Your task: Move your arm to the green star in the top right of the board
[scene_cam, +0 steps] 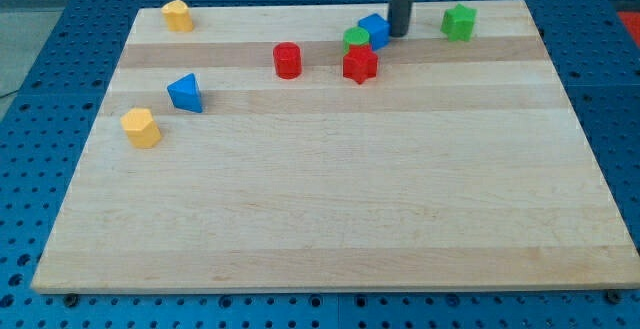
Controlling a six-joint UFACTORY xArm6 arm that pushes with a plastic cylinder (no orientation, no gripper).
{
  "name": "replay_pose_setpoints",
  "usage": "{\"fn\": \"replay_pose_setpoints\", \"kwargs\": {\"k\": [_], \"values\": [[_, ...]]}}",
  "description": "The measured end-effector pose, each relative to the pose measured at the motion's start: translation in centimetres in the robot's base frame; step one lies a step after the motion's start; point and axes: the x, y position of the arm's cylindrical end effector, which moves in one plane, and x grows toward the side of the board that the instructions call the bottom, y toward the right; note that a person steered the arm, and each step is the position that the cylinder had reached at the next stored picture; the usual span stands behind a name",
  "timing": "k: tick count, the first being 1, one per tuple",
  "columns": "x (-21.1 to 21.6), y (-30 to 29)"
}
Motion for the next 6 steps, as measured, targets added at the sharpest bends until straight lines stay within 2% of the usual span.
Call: {"fn": "replay_pose_setpoints", "kwargs": {"k": [1, 2, 3, 4, 5, 6], "values": [[-3.9, 0.7], [-4.9, 2.1], [-4.8, 8.9], [-3.4, 16.4], [0.6, 16.8], [3.4, 13.0]]}}
